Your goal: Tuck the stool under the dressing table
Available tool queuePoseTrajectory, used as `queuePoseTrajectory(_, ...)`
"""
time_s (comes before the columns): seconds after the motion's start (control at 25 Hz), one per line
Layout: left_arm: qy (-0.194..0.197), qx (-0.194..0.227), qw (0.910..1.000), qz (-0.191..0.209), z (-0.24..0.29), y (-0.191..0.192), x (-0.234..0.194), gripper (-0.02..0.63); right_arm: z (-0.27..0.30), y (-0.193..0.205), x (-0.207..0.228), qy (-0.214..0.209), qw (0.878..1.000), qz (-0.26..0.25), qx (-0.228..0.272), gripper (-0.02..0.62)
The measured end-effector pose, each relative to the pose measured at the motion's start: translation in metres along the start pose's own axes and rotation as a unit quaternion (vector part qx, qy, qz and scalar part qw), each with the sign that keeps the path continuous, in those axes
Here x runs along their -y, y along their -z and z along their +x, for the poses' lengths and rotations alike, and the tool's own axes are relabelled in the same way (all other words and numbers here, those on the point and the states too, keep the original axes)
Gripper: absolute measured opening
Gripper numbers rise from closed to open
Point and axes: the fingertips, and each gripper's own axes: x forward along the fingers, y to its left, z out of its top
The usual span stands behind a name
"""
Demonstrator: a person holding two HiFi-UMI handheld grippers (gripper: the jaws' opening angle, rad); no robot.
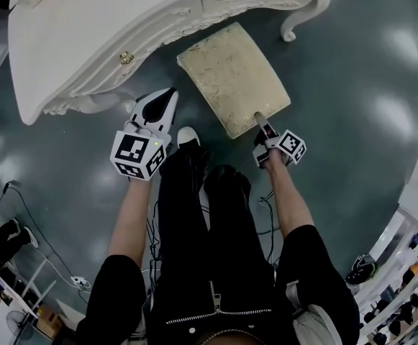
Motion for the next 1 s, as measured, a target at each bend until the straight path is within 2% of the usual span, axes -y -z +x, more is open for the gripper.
queuePoseTrajectory(0.32, -0.012, 0.015, 0.9998, -0.006, 0.006, 0.001, -0.030, 0.021, 0.063, 0.002, -0.031, -0.033, 0.999, 0.009, -0.018, 0.242)
queuePoseTrajectory(0.6, -0.024, 0.020, 0.9995, -0.003, 0.005, 0.009, -0.054, 0.021, 0.126, 0.002, -0.060, -0.057, 0.998, 0.028, -0.013, 0.225)
queuePoseTrajectory(1.0, -0.034, 0.027, 0.9990, -0.007, -0.001, 0.031, -0.073, 0.021, 0.200, -0.009, -0.095, -0.099, 0.995, 0.023, 0.006, 0.210)
